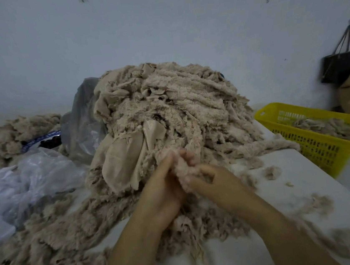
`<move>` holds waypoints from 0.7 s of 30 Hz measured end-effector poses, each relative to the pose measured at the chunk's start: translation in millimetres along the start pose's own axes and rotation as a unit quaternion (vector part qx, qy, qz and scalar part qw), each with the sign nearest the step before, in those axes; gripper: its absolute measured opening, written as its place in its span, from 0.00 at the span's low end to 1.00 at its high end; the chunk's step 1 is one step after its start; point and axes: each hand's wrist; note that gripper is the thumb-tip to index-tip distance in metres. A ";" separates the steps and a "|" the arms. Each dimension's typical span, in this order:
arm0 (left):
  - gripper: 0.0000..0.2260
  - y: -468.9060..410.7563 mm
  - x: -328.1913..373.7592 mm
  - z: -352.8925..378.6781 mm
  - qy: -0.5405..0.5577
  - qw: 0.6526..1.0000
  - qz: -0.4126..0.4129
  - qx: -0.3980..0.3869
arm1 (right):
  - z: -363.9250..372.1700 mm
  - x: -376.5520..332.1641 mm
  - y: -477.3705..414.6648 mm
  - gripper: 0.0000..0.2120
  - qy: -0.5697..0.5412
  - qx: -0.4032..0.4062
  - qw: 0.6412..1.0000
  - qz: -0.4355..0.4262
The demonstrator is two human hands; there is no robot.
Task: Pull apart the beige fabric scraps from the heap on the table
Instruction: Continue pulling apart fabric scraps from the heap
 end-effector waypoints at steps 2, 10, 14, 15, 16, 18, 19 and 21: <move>0.11 -3.0 8.3 -8.4 0.134 0.991 0.023 0.017 | -1.0 4.0 -0.7 0.10 0.082 -0.006 0.997 0.007; 0.18 -2.3 9.7 -11.5 0.023 0.995 0.069 0.073 | -36.2 0.3 -14.0 0.09 -0.372 0.263 0.889 0.035; 0.17 2.8 0.7 -2.5 -0.193 0.971 0.098 0.100 | -38.0 4.2 -16.2 0.16 -0.438 0.235 0.867 0.044; 0.17 4.1 -2.0 -1.7 -0.249 0.958 0.101 0.100 | -35.5 2.5 -15.0 0.21 -0.412 0.207 0.887 0.036; 0.18 5.5 -4.7 0.8 -0.295 0.946 0.097 0.090 | -30.8 0.8 -14.3 0.25 -0.367 0.176 0.913 0.023; 0.21 6.3 -9.7 7.6 -0.315 0.944 0.080 0.057 | -13.2 -3.0 -8.2 0.26 -0.221 0.079 0.972 0.018; 0.23 5.8 -10.9 10.3 -0.283 0.956 0.061 0.046 | -2.3 -5.2 -4.7 0.25 -0.142 0.025 0.989 0.028; 0.26 3.6 -14.0 10.1 -0.249 0.968 0.032 0.014 | 7.7 1.9 -6.4 0.19 0.005 0.011 1.000 0.026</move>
Point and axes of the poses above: each hand's wrist, its own y-axis away from the middle knuckle, its own z-axis out of the palm, x = y × z, and after that the axes turned 14 degrees about -y, right-handed
